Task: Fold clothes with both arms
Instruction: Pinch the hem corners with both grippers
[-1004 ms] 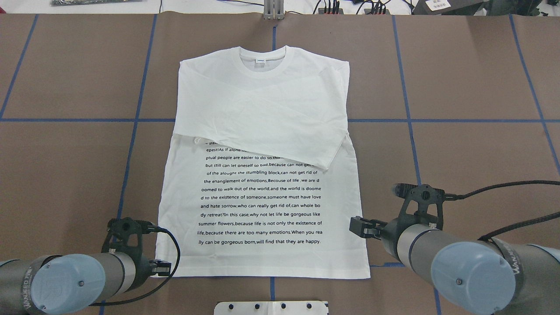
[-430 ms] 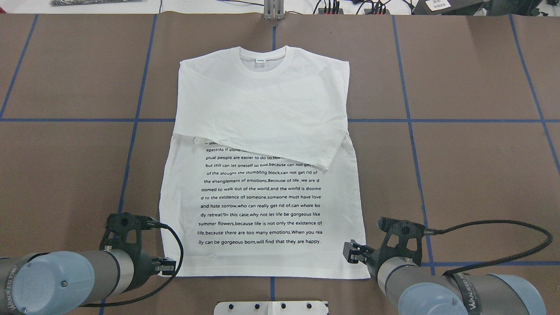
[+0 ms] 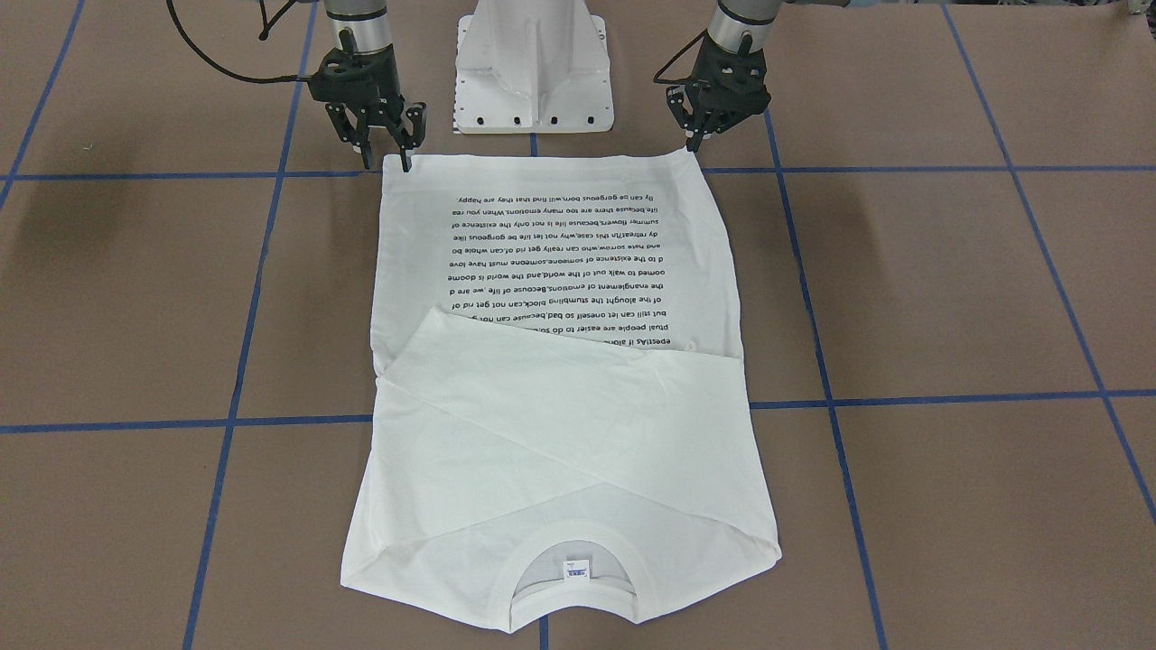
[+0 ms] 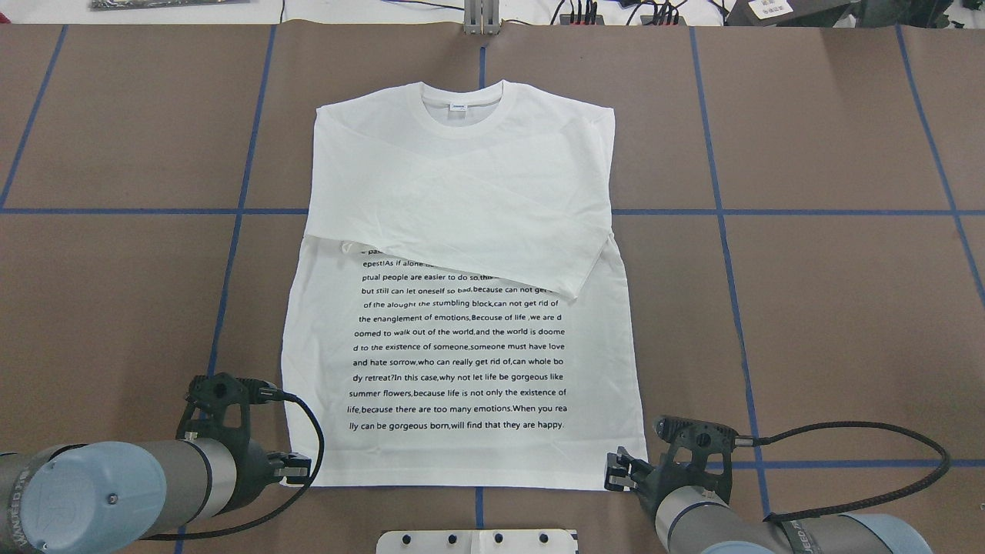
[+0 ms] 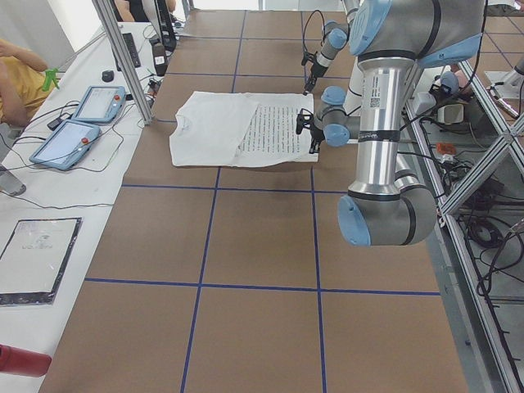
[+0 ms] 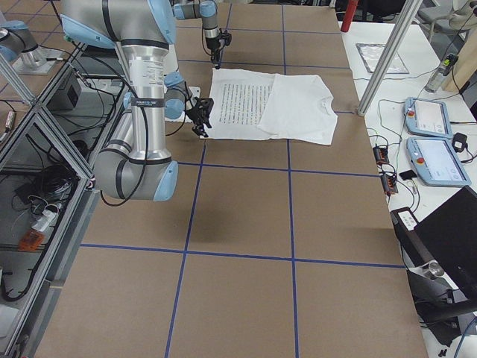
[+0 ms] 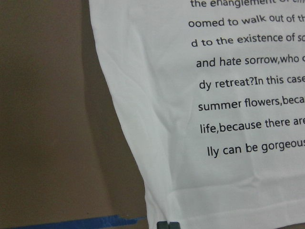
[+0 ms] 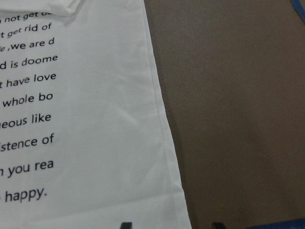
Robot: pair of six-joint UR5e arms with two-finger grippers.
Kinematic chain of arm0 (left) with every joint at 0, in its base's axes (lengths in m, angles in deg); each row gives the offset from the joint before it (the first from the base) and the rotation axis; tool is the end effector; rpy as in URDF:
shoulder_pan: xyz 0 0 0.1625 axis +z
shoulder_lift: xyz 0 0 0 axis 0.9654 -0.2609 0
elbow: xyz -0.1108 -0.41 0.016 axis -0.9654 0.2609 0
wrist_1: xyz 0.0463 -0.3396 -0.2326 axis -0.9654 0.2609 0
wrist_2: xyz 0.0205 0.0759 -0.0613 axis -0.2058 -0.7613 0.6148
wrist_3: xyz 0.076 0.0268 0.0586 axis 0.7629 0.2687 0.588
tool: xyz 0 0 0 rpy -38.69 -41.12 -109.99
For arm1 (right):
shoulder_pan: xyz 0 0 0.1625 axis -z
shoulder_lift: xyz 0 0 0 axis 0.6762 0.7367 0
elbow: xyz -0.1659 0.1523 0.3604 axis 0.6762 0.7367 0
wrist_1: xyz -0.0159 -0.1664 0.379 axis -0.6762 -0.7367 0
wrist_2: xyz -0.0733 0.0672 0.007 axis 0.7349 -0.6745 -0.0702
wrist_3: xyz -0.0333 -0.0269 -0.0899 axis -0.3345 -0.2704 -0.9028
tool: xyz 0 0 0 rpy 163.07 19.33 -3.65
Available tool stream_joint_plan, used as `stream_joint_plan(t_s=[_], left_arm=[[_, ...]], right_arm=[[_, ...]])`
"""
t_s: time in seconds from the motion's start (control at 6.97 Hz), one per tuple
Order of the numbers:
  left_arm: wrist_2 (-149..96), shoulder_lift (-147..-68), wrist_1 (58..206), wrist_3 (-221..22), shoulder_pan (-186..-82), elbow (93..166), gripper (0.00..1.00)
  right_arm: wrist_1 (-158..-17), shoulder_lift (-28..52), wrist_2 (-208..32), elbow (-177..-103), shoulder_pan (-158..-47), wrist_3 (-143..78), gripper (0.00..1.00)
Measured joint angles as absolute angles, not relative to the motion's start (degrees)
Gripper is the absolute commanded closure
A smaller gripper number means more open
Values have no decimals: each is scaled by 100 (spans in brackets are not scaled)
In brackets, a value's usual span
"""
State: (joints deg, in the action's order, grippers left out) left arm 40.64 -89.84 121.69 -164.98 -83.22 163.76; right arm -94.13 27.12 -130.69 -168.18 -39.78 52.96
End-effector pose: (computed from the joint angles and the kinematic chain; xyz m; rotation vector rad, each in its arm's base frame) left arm 0.4420 -0.2015 0.3298 0.1672 0.9141 0.0191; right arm -0.4955 -0.1504 0.3532 0.3036 -0.7858 0.3101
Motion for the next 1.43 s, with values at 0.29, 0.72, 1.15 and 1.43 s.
stream_joint_plan(t_s=[0.29, 0.72, 1.15, 1.43], left_arm=[[4064, -8973, 12173, -16498, -8322, 16372, 100], [4065, -8956, 12176, -16498, -8322, 16375, 100], [4065, -8952, 12176, -16500, -8322, 16384, 100], [4063, -8949, 12176, -16500, -8322, 16386, 100]], right_arm=[[-9364, 2739, -12949, -16727, -3862, 5302, 37], [-9357, 2726, -12817, -16655, -3701, 5402, 55], [-9358, 2760, -12761, -16648, -3613, 5447, 58], [-9383, 2772, -12752, -16651, -3606, 5444, 100]])
